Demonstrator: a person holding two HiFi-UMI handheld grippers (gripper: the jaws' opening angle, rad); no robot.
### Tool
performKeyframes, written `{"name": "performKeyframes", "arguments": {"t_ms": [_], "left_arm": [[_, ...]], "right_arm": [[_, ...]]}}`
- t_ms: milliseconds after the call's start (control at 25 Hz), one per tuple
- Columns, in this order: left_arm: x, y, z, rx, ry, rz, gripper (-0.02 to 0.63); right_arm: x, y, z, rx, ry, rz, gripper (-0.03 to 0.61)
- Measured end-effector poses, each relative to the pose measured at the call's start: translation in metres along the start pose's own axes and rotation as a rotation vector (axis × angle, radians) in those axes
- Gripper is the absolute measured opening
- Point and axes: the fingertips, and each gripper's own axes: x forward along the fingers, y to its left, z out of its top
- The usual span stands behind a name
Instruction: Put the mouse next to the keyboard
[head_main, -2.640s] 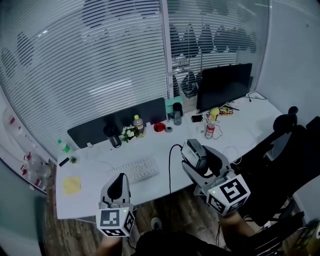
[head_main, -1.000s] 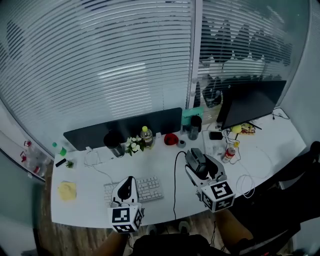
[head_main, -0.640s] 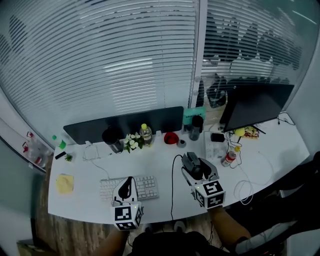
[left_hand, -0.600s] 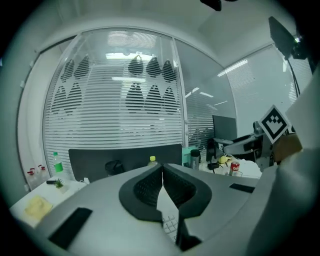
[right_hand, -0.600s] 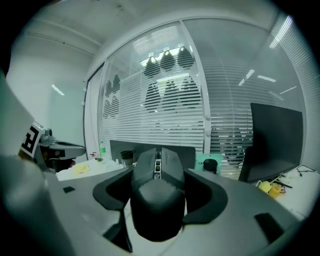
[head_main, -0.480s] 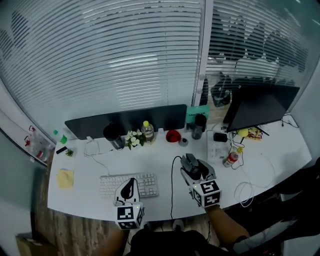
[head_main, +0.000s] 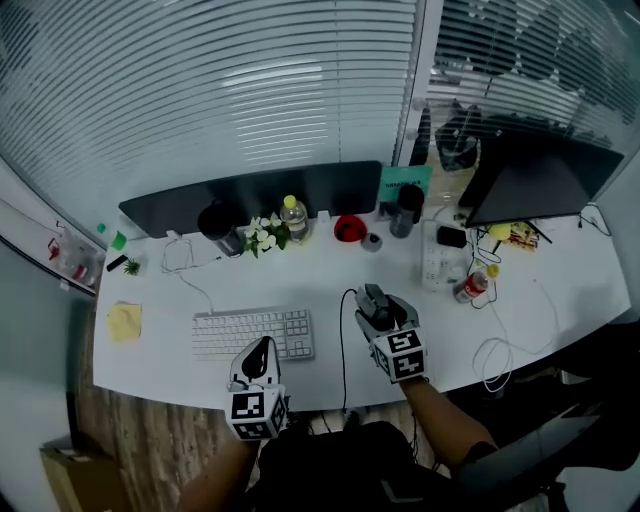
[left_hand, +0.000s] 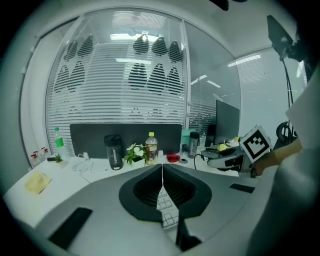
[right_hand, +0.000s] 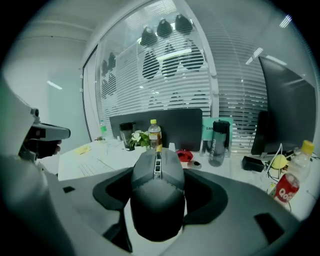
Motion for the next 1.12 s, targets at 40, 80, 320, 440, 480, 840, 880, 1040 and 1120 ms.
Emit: {"name": "performKeyframes", "arguments": {"t_ms": [40,80,320,440,480,840,880,1040,1120], "left_arm": [[0.001,0.0,-0.003,0.006,0.007,0.004,0.029],[0.002,0.001,-0.005,0.007,0.015,0.008,0.029],[-0.003,0.011,-0.016,0.004,0.047,0.038,0.029],[-0.008,0.018,-0.018,-0.002,0.06,0.058,0.029],[-0.01,0.02,-0.018,-0.003,0.058,0.065,0.029],[-0.025,0.032,-0.018,0.0,0.062,0.104,0.029],[-0.026,0.034,-0.018,-0.004,0.062,0.109,0.029],[-0.033,0.042,-0.018,-0.015,0.062,0.136,0.029],[-0.036,0.045,-0.018,-0.021,0.06,0.145,0.029]], "right_arm": [[0.005,0.001,-0.006,-0.001,0.015,0.003,0.295],[0.01,0.001,-0.013,-0.001,0.032,0.005,0.295],[0.038,0.003,-0.053,0.005,0.128,0.012,0.295],[0.05,0.005,-0.069,0.005,0.168,0.017,0.295],[0.053,0.005,-0.074,0.006,0.176,0.018,0.295],[0.071,-0.005,-0.119,0.043,0.273,-0.016,0.295],[0.072,-0.005,-0.121,0.044,0.282,-0.018,0.296],[0.074,-0.004,-0.127,0.047,0.3,-0.025,0.295],[0.076,-0.005,-0.131,0.051,0.301,-0.036,0.296]]}}
